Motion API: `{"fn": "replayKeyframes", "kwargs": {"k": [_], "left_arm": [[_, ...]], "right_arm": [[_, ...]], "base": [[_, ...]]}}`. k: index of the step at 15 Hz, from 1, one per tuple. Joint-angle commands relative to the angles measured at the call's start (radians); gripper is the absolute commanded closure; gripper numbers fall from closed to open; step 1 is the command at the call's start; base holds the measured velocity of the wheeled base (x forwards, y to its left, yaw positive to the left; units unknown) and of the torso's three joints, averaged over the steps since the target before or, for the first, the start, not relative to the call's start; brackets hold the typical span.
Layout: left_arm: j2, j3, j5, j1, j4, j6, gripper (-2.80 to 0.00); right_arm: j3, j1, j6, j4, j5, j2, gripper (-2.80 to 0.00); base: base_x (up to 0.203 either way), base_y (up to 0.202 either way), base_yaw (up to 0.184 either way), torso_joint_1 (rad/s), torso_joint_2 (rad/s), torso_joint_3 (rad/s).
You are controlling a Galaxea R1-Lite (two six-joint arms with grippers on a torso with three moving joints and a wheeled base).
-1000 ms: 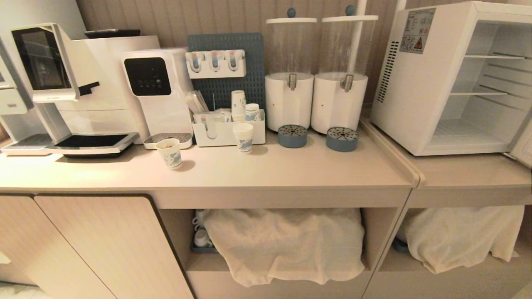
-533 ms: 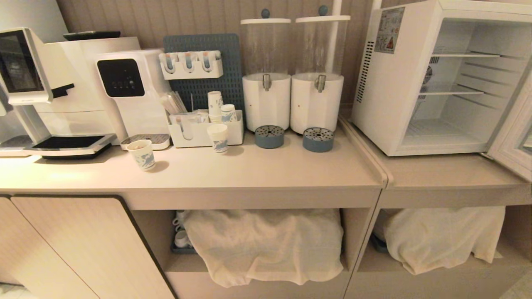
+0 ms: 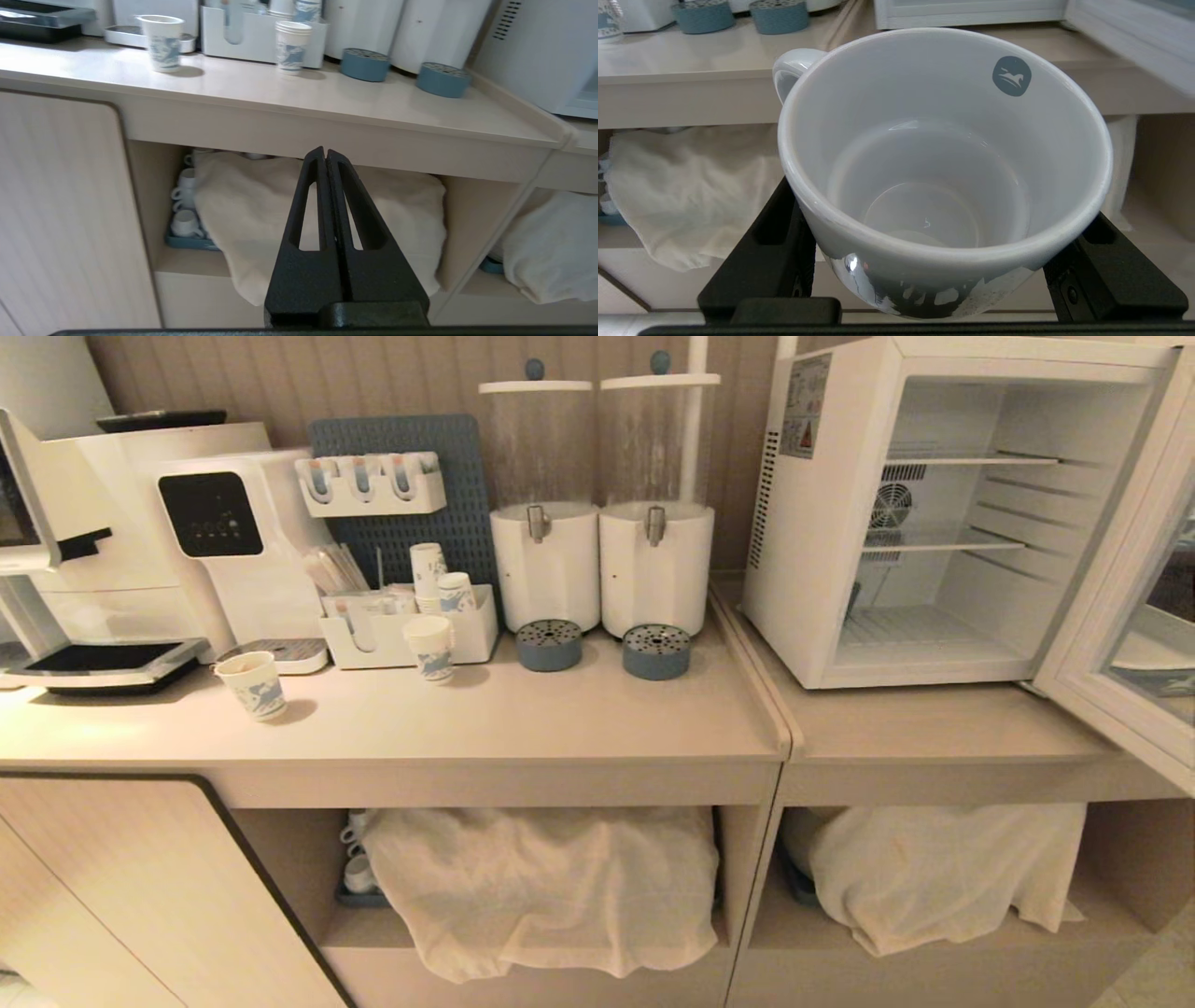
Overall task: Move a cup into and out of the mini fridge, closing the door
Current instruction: Put the ceramic cup in the freezer
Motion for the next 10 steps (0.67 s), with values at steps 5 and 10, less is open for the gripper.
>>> {"fn": "replayKeyframes", "kwargs": {"k": [5, 10], "left_arm": [[-0.005, 0.04, 0.0, 0.0, -0.002, -0.001, 0.0], [-0.005, 0.04, 0.0, 0.0, -0.002, -0.001, 0.0]], "right_arm": [[-0.015, 0.0, -0.009, 0.01, 0.006, 0.002, 0.0], [-0.38, 0.0, 0.005, 0.098, 0.09, 0.243, 0.0]], "base": [[0.0, -0.084, -0.002, 0.0, 0.0, 0.002], [0.0, 0.0, 0.0, 0.0, 0.0, 0.0]]}}
